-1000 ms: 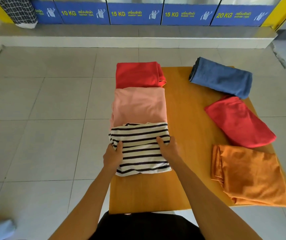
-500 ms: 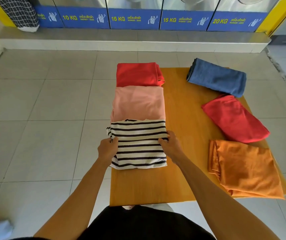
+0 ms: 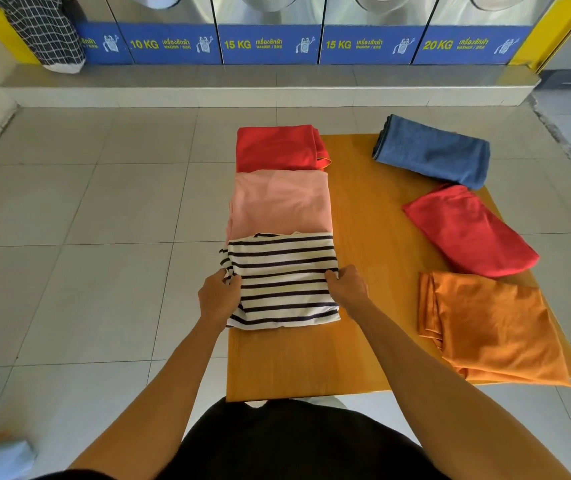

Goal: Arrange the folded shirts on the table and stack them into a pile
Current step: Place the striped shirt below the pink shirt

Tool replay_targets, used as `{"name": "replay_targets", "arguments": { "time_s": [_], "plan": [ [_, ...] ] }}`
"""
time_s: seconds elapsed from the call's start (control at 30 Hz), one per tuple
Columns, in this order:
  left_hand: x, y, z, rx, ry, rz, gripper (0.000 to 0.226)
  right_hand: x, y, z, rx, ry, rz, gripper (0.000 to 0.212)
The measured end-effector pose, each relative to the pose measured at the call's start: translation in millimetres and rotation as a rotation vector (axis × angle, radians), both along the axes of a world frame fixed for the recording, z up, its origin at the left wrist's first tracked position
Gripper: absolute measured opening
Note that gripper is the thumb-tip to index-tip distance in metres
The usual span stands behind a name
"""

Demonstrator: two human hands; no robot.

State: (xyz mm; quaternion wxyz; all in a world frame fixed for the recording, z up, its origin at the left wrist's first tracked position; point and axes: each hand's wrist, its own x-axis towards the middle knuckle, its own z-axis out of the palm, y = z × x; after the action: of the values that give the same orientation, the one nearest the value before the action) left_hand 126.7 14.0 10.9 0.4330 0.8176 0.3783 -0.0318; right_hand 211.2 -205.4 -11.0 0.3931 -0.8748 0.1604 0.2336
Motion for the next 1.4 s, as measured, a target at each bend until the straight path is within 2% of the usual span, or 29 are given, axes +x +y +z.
{"name": "replay_targets", "arguments": {
  "time_s": [0.13, 0.27, 0.37, 0.5, 0.73, 1.0, 1.1, 1.2, 1.4],
  "plan": [
    [-9.7, 0.2, -0.6, 0.035, -0.021, -0.024, 0.027, -4.9, 4.0, 7.4, -0.006, 0.014, -0.057, 0.037],
    [-15.4, -4.3, 9.4, 0.049, -0.048, -0.025, 0.043, -12.5, 6.5, 14.1, -0.033, -0.07, -0.093, 0.037],
    [-11.3, -9.3, 16.9, 0.08, -0.107, -0.051, 0.046, -18.2, 7.9, 23.1, -0.001, -0.124, -0.109, 0.041],
    [-5.8, -28.1, 28.5, 0.064, -0.133, -0.099, 0.048, -28.8, 3.2, 29.3, 0.088, -0.18, -0.132, 0.035],
    [-9.7, -76.2, 42.2, -0.07, -0.12, -0.276, 0.049, -57.7, -20.8, 38.4, 0.206, -0.206, -0.149, 0.021],
    [-10.7, -141.3, 51.8, -0.173, -0.092, -0.464, 0.039, -62.7, -59.8, 37.9, 0.222, -0.258, -0.255, 0.019],
    [-9.3, -157.6, 51.6, -0.218, -0.08, -0.529, 0.045, -58.9, -72.0, 34.7, 0.248, -0.256, -0.271, 0.017],
    [0.0, -172.9, 54.0, -0.246, -0.047, -0.556, 0.05, -55.9, -91.1, 32.7, 0.267, -0.248, -0.283, 0.017],
    [33.1, -245.7, 44.8, -0.347, 0.045, -0.539, 0.04, -46.7, -181.8, 35.1, 0.207, -0.236, -0.362, 0.017]
  ]
}}
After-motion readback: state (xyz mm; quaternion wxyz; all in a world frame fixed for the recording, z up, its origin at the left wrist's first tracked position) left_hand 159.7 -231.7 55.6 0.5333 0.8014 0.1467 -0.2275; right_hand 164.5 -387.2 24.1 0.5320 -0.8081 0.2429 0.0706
